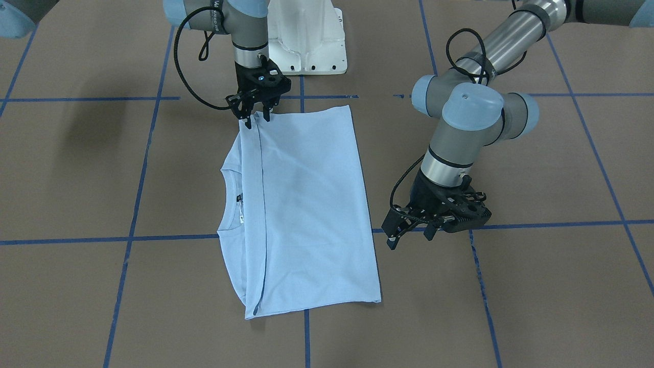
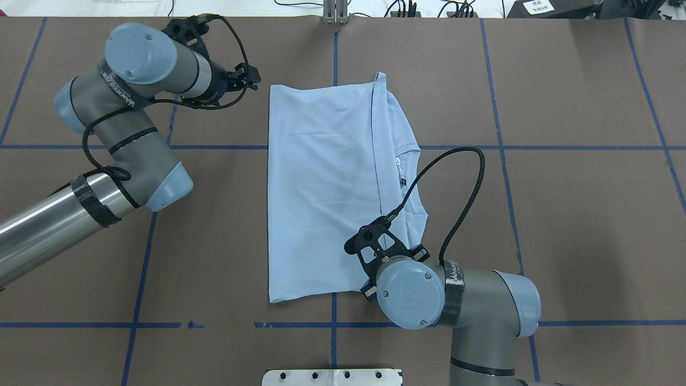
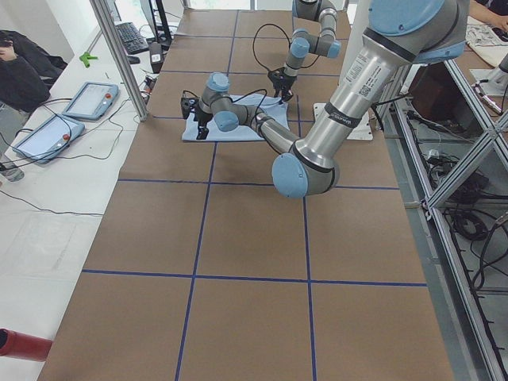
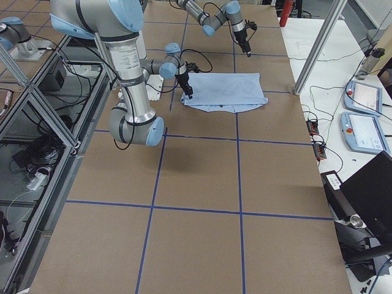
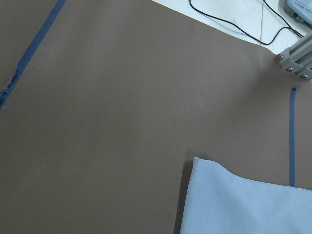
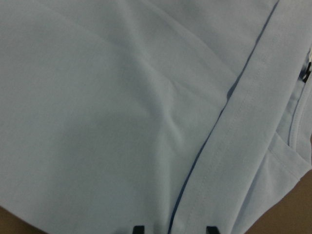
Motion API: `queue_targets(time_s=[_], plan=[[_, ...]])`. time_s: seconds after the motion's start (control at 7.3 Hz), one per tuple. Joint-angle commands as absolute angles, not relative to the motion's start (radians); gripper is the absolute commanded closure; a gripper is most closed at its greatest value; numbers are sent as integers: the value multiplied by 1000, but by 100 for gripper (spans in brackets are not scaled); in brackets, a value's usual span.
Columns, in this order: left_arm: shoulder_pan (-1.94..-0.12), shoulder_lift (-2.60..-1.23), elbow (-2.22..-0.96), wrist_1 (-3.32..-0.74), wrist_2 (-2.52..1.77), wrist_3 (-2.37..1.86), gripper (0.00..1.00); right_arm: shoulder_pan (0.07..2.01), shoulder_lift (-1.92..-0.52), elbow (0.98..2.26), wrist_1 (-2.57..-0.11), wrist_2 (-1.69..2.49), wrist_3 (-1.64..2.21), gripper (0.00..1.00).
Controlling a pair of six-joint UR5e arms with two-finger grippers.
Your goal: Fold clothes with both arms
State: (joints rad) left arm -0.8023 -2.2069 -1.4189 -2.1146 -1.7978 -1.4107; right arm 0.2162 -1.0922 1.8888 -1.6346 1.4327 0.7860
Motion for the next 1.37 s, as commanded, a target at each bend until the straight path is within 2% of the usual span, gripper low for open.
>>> queue_targets(time_s=[0.0, 0.14, 1.23], plan=[[-802, -2206, -1419, -2117, -1798, -1411, 0, 221, -1109, 1890, -1635, 1422, 752, 58], [-802, -2206, -1417, -2118, -1798, -1411, 0, 216, -1111, 1890, -1635, 1424, 752, 64], [-802, -2198, -1417, -2118, -1798, -1410, 0, 213, -1100, 1894, -1632, 1422, 750, 64]])
